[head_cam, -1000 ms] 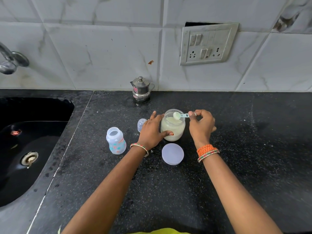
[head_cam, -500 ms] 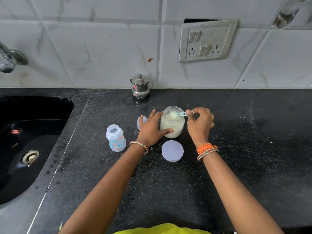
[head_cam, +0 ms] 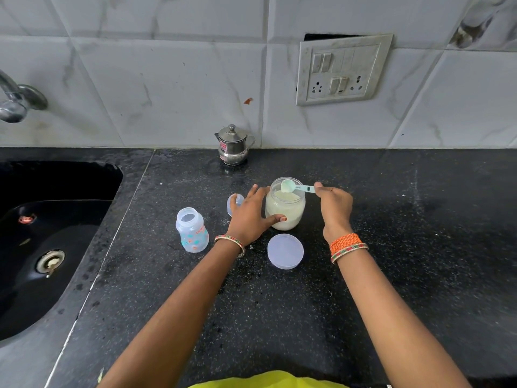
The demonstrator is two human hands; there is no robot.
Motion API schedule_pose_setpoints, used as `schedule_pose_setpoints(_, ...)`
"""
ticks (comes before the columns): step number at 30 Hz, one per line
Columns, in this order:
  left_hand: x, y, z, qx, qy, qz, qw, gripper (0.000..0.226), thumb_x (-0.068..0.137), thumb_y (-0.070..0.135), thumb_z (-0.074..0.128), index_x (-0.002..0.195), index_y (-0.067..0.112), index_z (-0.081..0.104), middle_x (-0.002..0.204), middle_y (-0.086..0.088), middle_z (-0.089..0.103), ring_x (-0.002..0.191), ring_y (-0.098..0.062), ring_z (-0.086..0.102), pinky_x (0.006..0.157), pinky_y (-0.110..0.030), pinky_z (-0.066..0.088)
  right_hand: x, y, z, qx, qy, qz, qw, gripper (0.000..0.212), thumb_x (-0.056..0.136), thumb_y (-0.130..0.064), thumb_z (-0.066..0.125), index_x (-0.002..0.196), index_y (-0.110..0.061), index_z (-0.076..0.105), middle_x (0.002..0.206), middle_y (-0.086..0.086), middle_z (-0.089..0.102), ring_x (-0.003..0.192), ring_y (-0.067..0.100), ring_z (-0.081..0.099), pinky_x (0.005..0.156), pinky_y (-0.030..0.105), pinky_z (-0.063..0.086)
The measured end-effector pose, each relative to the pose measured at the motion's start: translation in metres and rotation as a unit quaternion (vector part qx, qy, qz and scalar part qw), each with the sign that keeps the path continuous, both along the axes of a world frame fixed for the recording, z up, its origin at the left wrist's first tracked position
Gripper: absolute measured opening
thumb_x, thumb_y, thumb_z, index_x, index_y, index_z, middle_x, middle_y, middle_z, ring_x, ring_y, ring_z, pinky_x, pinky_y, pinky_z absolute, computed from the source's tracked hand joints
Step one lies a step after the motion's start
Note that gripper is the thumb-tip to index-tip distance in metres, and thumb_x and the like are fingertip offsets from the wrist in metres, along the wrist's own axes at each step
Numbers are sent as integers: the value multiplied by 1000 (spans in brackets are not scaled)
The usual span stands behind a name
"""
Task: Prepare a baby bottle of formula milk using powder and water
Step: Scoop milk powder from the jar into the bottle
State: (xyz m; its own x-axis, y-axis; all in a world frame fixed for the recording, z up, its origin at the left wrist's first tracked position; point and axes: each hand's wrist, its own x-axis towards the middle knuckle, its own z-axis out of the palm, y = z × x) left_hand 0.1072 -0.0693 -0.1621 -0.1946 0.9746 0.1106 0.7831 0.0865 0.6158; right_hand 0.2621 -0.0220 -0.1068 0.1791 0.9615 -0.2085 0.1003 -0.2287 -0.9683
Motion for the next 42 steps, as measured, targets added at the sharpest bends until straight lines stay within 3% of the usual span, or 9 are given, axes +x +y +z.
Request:
schedule_pose_setpoints(7, -11, -6, 17, -41, 55, -16, 998, 71, 86, 32, 62, 146, 25, 24, 152, -2, 34, 144, -19, 22, 115, -57, 2, -6, -5, 18, -42, 79, -14, 996, 43, 87, -20, 66, 110, 17, 59, 71, 5, 44, 59, 12, 34, 64, 32, 44)
schedule_pose_setpoints(9, -21, -20, 31, 51, -38, 22, 998, 57, 87, 20, 58, 140, 24, 37, 141, 1, 49, 130, -16, 44, 113, -50, 26, -12, -10, 28, -17, 89, -6, 996, 39, 87, -17, 66, 103, 18, 60, 76, 7, 49, 63, 12, 40, 73, 34, 51)
schedule_pose_setpoints(11, -34, -41, 50, 173, -155, 71, 970, 39, 86, 5, 53, 121, 22, 54, 115, 8, 64, 99, -9, 62, 91, -38, 51, -24, -17, 37, 6, 93, 22, 995, 25, 87, -16, 66, 84, 9, 65, 67, 3, 52, 60, 12, 46, 57, 21, 48)
schedule_pose_setpoints(16, -88, -95, 58, 293, -208, 234, 903, 32, 79, -6, 45, 93, 19, 61, 87, 8, 68, 80, -11, 64, 70, -20, 49, -70, -41, 36, 58, 49, 120, 990, 20, 86, -21, 66, 69, -11, 65, 64, -1, 56, 62, 9, 48, 57, 18, 42)
schedule_pose_setpoints(21, -119, -139, 18, 179, -213, 248, 928, 48, 68, -11, 43, 104, 19, 57, 107, 7, 62, 103, -12, 55, 73, -22, 44, -111, -68, 17, 87, -8, 211, 974, 21, 88, -21, 64, 76, -5, 66, 63, -2, 58, 60, 7, 50, 59, 24, 42)
schedule_pose_setpoints(28, -109, -145, -7, 26, -244, 156, 957, 84, 79, 19, 73, 145, 19, 21, 141, 5, 38, 130, -7, 34, 105, -31, 33, -133, -77, 0, 153, -104, 234, 954, 28, 83, -32, 66, 60, -20, 57, 63, 0, 61, 64, 21, 57, 81, 50, 51)
schedule_pose_setpoints(32, -101, -132, -4, 10, -211, 143, 967, 82, 77, 28, 75, 143, 20, 27, 133, 11, 41, 123, -4, 37, 102, -25, 32, -132, -79, -1, 299, -195, 283, 890, 19, 81, -26, 70, 66, -20, 60, 78, -6, 59, 79, 18, 57, 82, 41, 43)
schedule_pose_setpoints(38, -101, -122, -15, 61, -204, 186, 959, 55, 73, 25, 79, 121, 18, 54, 114, 4, 64, 106, -12, 59, 91, -30, 50, -118, -78, -8, 543, -343, 333, 691, 3, 78, -19, 71, 77, -19, 69, 82, -7, 62, 80, 18, 55, 76, 32, 28)
schedule_pose_setpoints(42, -103, -120, -19, 71, -211, 194, 955, 56, 70, 25, 81, 120, 18, 57, 111, 3, 66, 103, -10, 61, 91, -28, 50, -113, -78, -10, 597, -349, 310, 652, 8, 81, -18, 63, 78, -18, 71, 81, -6, 65, 74, 20, 56, 72, 30, 28)
